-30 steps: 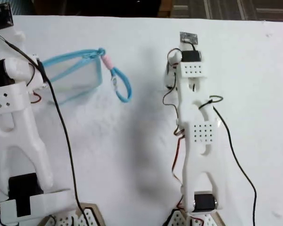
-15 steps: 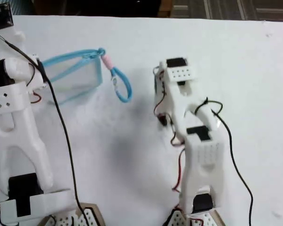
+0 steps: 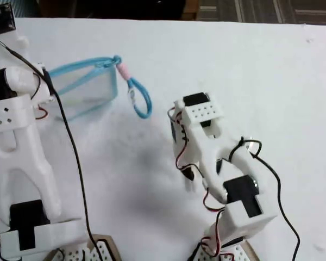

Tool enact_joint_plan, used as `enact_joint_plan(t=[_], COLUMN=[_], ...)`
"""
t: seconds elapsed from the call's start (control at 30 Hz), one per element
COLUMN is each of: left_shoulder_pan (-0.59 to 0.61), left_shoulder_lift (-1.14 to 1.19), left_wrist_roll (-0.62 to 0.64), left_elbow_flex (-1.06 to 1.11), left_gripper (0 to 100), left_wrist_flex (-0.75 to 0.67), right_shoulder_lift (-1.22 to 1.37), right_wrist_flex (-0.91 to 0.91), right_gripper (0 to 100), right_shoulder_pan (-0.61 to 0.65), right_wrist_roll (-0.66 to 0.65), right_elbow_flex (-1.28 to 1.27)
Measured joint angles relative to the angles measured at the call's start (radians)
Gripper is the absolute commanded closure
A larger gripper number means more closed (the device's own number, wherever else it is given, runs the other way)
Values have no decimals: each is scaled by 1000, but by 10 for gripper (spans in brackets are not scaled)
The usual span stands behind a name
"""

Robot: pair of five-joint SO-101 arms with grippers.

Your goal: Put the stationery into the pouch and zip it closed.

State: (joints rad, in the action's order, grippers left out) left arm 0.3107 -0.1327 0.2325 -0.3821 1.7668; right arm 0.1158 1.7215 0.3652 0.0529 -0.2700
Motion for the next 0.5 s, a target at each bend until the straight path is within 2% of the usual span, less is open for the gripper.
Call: enact_joint_plan(t=[0.17,0.33,0.5], left_shoulder_pan=[0,0,0], left_shoulder_lift=[0,0,0], left_wrist_roll=[0,0,0], left_elbow_flex=[0,0,0], left_gripper=[977,977,977], left_wrist_flex=[0,0,0], right_shoulder_lift=[-2,-2,55], right_wrist_flex=[-21,-163,-270], right_gripper=[697,795,805], right_shoulder_pan=[3,11,6], right_wrist_roll=[0,6,120], right_elbow_flex=[95,141,137])
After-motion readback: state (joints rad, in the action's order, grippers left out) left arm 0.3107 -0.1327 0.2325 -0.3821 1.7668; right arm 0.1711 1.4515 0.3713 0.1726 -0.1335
